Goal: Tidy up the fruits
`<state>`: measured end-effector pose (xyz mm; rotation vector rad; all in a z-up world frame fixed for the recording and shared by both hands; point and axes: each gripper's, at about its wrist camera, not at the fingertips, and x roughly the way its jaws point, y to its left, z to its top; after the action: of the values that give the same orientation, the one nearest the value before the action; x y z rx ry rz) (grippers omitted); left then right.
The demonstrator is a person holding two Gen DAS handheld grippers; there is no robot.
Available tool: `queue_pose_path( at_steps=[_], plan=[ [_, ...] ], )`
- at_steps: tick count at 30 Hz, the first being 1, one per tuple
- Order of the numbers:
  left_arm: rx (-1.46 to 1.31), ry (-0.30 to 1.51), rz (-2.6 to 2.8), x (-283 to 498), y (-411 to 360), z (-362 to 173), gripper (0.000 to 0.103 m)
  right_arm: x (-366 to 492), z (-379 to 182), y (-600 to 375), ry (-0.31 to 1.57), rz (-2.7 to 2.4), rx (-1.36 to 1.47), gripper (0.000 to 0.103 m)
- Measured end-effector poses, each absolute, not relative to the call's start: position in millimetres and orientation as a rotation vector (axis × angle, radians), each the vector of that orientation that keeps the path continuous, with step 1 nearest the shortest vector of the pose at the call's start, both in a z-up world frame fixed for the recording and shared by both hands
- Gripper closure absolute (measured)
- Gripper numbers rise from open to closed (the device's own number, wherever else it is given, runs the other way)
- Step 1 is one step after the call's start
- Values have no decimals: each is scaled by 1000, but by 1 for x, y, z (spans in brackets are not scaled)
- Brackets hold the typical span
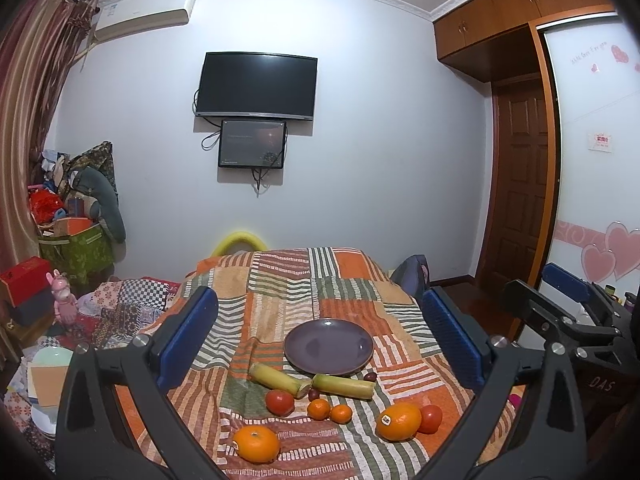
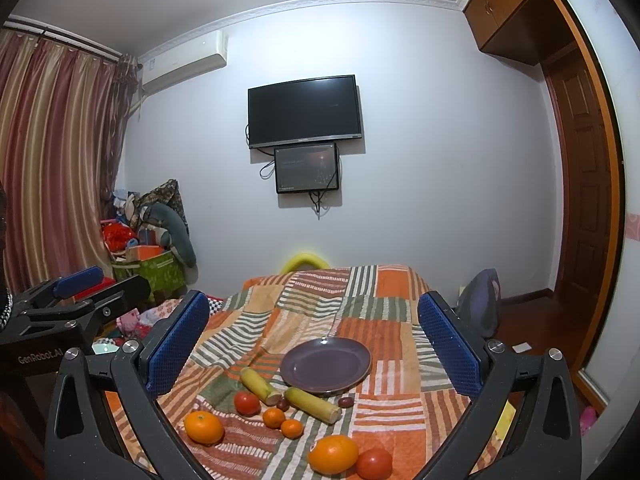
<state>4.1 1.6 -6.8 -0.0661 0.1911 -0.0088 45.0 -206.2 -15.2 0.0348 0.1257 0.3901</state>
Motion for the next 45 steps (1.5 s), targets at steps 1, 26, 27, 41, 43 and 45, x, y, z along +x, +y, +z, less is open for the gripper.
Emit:
queue_pose_path(
  at_steps=[1,26,27,41,43,45],
  plan=[
    [-64,191,-10,4,1,-7,0,45,-15,-206,125,390,38,0],
    [-71,188,-5,2,0,-4,0,45,-19,-211,127,398,47,0],
    [-70,188,-5,3,0,-4,0,45,-19,-211,127,398,47,0],
    [-70,189,-7,4,-1,-4,0,44,-18,-210,115,393,44,0],
    [-69,189,-10,3,-1,-5,0,44,-19,-210,113,394,44,0],
    [-65,190,-12,3,-2,-6,0,44,-19,-210,108,390,45,0]
  ],
)
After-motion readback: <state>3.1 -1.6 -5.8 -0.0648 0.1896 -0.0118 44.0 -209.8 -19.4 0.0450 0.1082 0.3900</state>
